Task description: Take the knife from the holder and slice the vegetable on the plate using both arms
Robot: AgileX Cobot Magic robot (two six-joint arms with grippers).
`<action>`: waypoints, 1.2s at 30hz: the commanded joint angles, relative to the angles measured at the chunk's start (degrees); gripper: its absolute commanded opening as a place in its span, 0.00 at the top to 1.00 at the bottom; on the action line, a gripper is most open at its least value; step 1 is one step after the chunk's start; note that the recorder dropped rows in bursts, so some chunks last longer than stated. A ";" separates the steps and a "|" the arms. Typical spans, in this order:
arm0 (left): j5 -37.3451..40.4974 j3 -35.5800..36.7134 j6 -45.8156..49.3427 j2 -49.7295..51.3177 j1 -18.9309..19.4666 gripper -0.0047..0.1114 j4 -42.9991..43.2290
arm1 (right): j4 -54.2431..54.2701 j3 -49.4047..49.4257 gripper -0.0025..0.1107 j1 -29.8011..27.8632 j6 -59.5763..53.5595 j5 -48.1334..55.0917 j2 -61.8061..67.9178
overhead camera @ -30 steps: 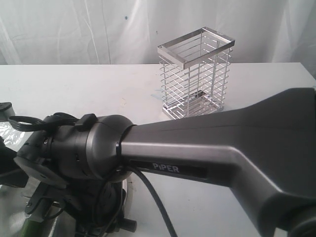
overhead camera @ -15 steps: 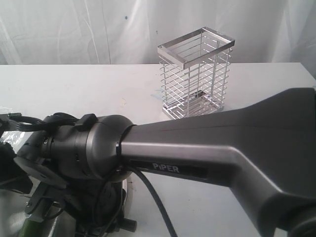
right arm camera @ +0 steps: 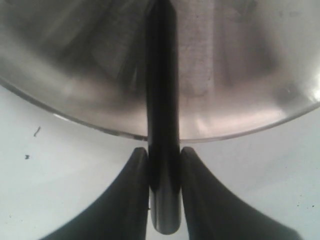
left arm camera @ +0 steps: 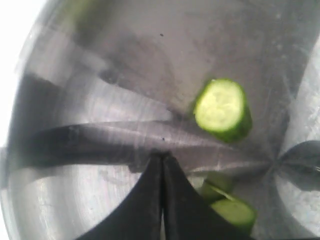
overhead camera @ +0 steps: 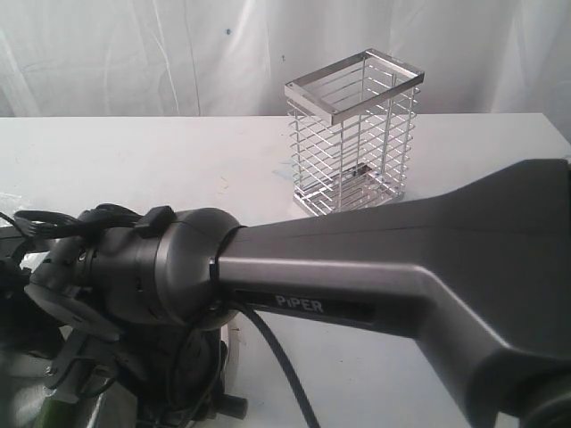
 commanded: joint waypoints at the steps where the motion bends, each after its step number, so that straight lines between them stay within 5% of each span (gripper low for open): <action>1: -0.49 0.47 -0.83 -0.41 0.05 0.96 1.27 | -0.13 -0.40 0.98 -0.11 -0.25 0.27 -0.10; 10: 9.88 -8.75 -3.11 -10.98 3.14 0.96 1.92 | -0.13 -0.40 0.98 -0.11 -0.25 0.27 -0.10; 19: 9.56 -0.80 -3.11 -13.75 0.99 0.96 0.35 | -0.34 -0.40 0.98 -0.49 -0.25 0.27 -0.10; 26: 9.64 -0.68 -2.94 -15.08 -3.49 0.96 2.30 | -0.34 -0.40 0.98 -0.61 -0.25 0.27 -0.10; 36: 9.85 -0.68 -10.88 -14.63 -3.60 0.96 5.09 | -0.94 -0.40 0.98 -0.61 -0.25 0.27 -0.10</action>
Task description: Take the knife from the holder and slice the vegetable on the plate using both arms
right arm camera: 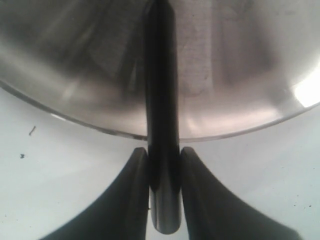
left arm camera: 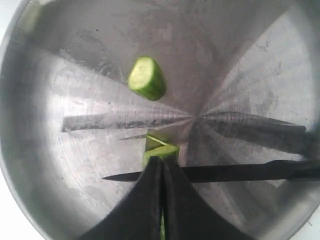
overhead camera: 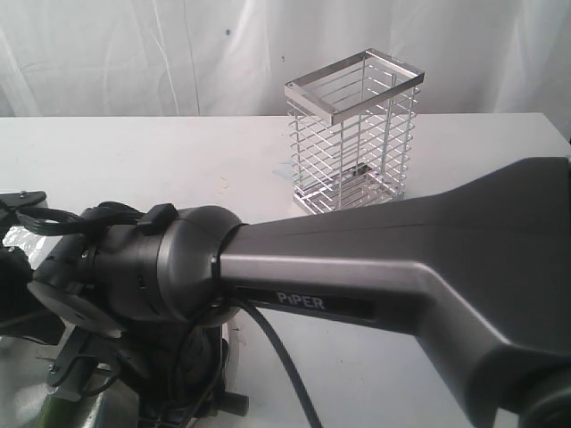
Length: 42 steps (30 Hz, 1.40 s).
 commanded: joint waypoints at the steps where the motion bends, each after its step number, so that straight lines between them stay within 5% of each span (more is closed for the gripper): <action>1: 0.92 0.49 -8.72 -0.11 -0.03 0.96 3.29 | -0.93 -0.40 0.98 -0.31 -0.20 0.27 -0.10; 8: -0.50 4.13 -16.39 -0.21 -0.03 0.96 7.99 | -1.37 -0.40 0.98 -0.31 -0.20 0.27 -0.10; 24: -7.60 4.37 -24.42 -0.21 -0.03 0.96 2.74 | -1.60 -0.40 0.98 -0.31 -0.20 0.27 -0.10; 29: -7.98 4.47 -18.37 -0.21 -0.03 0.96 -6.60 | -1.76 -0.40 0.98 -0.31 -0.20 0.27 -0.10; 42: -8.79 6.27 -17.38 -0.11 0.09 0.96 -5.16 | -1.87 -0.40 0.98 -0.31 -0.20 0.27 -0.10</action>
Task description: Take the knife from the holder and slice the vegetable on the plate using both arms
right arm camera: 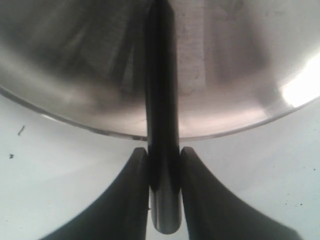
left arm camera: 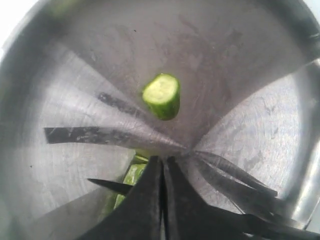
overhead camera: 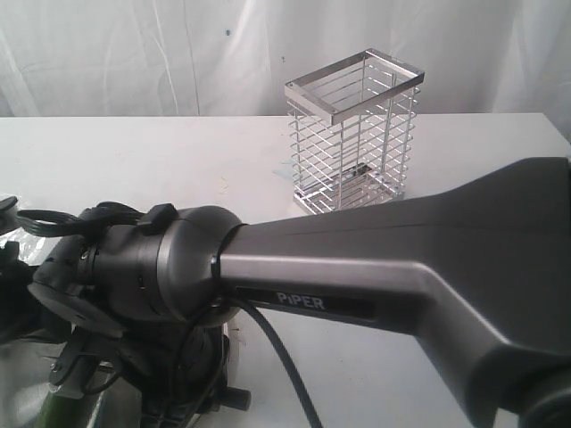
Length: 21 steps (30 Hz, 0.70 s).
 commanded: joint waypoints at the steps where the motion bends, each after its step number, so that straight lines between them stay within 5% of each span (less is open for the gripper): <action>1: -1.49 3.04 0.30 -0.11 0.09 0.96 0.89 | -0.65 -0.40 0.98 -0.31 -0.20 0.27 -0.10; 6: -8.19 7.10 1.56 -0.11 0.09 0.96 1.01 | -0.65 -0.40 0.98 -0.31 -0.20 0.27 -0.10; 21: -9.95 7.56 4.34 6.76 0.09 0.96 0.66 | -0.26 -0.40 0.98 -0.20 -0.10 0.27 -0.10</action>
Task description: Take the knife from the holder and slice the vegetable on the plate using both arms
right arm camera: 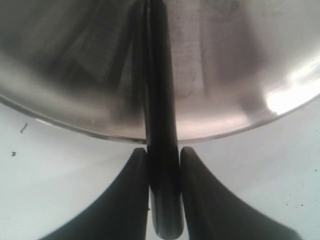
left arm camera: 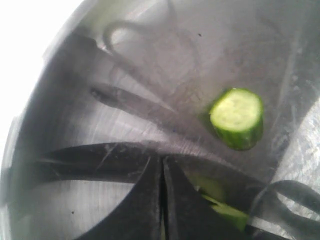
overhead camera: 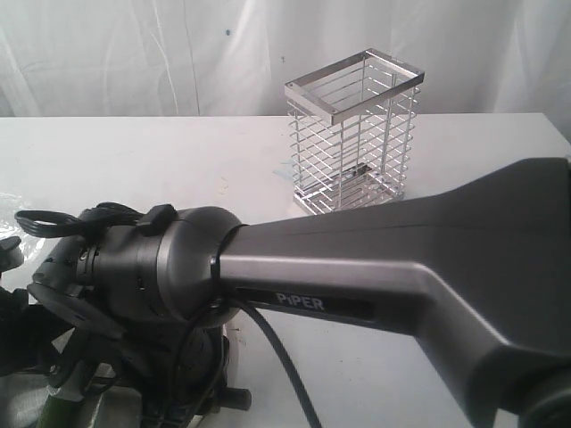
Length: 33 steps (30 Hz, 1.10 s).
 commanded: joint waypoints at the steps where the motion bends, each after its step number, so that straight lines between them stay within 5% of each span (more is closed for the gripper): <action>1: 2.43 0.84 0.32 0.46 0.09 0.96 0.13 | -0.36 -0.40 0.98 -0.20 0.88 0.28 -0.10; 33: 2.56 0.73 0.32 0.11 0.09 0.96 -1.01 | -4.89 7.08 0.98 -0.20 1.77 0.28 -5.35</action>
